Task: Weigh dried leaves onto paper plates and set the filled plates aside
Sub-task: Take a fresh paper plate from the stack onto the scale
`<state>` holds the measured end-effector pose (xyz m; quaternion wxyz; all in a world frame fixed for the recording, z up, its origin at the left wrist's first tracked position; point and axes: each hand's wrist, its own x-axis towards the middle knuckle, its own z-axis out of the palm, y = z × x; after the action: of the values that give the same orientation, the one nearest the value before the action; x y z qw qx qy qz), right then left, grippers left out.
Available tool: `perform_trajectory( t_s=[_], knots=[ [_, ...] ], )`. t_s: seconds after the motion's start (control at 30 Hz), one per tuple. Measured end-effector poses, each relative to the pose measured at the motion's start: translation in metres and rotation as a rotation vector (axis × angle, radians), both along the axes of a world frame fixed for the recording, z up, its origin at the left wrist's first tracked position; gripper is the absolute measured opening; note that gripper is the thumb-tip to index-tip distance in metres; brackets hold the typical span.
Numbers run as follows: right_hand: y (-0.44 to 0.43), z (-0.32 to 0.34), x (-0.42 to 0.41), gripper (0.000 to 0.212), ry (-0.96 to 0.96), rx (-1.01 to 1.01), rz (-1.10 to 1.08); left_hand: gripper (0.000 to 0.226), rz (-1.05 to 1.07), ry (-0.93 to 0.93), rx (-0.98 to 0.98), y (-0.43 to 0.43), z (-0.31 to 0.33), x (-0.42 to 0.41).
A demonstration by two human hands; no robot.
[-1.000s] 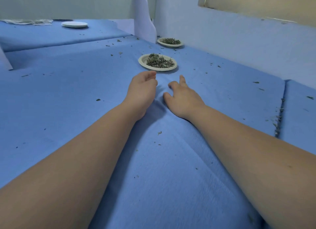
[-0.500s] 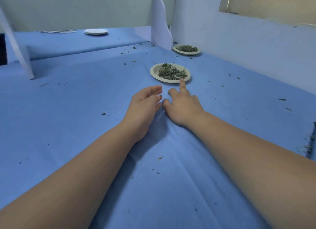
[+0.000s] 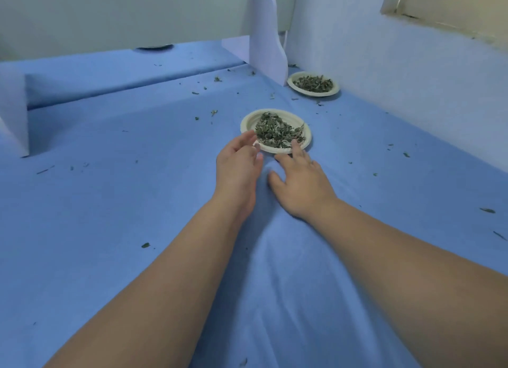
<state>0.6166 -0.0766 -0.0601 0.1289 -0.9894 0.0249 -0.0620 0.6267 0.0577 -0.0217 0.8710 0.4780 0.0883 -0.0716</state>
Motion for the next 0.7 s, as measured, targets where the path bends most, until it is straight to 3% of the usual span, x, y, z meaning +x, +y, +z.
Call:
perform_trajectory(
  t_s=[0.13, 0.27, 0.7],
  knots=[
    [-0.012, -0.003, 0.038, 0.055, 0.000, -0.003, -0.039, 0.036, 0.059, 0.081, -0.197, -0.008, -0.013, 0.019],
    [-0.018, -0.002, 0.081, 0.055, 0.015, -0.004, -0.072, 0.028, -0.012, 0.162, -0.462, -0.009, -0.017, 0.033],
    [-0.015, 0.008, 0.164, 0.053, 0.009, 0.035, -0.058, 0.034, -0.037, 0.249, -0.567, 0.001, -0.016, 0.041]
  ],
)
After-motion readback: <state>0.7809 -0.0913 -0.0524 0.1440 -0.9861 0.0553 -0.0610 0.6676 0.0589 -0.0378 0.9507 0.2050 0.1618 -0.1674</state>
